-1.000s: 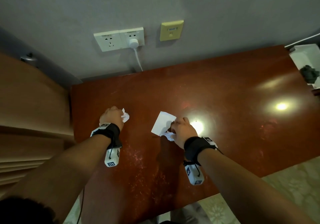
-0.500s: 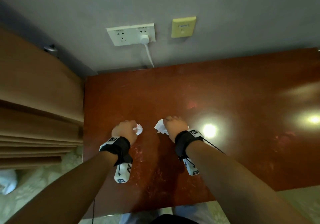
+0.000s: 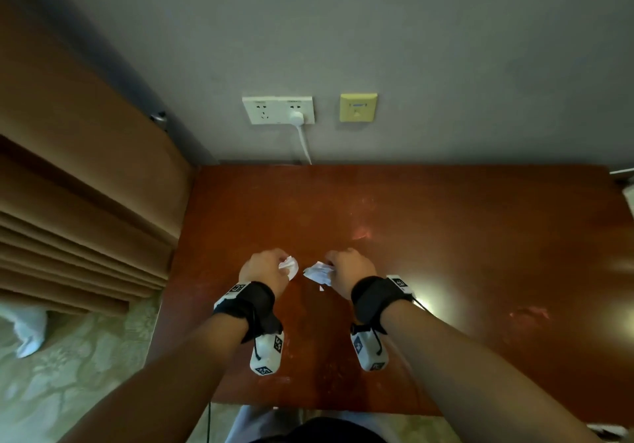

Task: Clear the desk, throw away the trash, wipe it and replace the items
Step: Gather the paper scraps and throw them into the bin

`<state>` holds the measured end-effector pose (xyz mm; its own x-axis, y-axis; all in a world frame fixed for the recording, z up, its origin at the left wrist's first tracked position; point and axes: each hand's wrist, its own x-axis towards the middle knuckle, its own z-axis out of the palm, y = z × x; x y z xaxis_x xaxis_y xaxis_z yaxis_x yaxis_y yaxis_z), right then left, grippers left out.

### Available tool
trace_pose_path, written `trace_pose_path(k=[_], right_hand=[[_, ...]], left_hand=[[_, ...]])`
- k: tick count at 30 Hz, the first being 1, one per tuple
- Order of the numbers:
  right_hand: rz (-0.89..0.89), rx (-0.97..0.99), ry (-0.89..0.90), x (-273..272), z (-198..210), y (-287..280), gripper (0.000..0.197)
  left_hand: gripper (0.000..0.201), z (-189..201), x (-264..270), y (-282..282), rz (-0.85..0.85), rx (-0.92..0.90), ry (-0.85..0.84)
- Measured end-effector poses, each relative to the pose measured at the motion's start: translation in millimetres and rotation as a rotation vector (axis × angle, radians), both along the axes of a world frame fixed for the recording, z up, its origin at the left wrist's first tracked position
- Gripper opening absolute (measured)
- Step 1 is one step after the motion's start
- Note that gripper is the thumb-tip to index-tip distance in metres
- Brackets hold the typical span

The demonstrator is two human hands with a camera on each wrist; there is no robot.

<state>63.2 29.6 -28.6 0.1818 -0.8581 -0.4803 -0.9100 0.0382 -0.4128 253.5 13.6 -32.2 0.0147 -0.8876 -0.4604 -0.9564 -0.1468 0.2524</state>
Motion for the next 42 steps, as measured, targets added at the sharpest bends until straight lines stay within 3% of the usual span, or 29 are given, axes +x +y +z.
trace_pose_path(k=[6,9,12,17,20,26,31,40,42], right_hand=[[-0.226,-0.027,-0.059,-43.2,56.8,24.5,0.009],[-0.354,-0.102,-0.046,-66.5,82.2,48.3,0.028],[-0.448,-0.137,-0.011,-84.4,104.5,81.9,0.03],[-0.603,-0.171,0.006,-107.4,124.7,148.3,0.027],[-0.632,-0.142,0.046,-110.2,121.5,176.8,0.023],[-0.527,-0.026,0.054,-89.5,76.4,177.3,0.032],[-0.269,0.058,0.032,-61.4,28.4,137.6,0.015],[0.167,0.044,0.025,-30.9,-37.2,54.1,0.024],[0.278,0.03,0.068,-21.4,-47.4,37.8,0.015]], left_hand=[[0.024,53.0,-28.8,14.3,-0.082,-0.085,0.063],[0.022,78.0,-51.3,23.1,-0.173,-0.114,0.135],[0.02,96.4,-74.5,37.7,-0.272,-0.14,0.189],[0.013,112.2,-96.5,68.3,-0.429,-0.135,0.208],[0.013,109.3,-89.0,78.8,-0.421,-0.103,0.187],[0.023,87.9,-60.7,94.3,-0.344,-0.021,0.096],[0.026,62.9,-40.5,95.2,-0.184,0.057,0.011],[0.036,17.0,-41.3,104.5,0.136,0.143,-0.018],[0.038,6.5,-42.0,105.5,0.201,0.164,-0.001]])
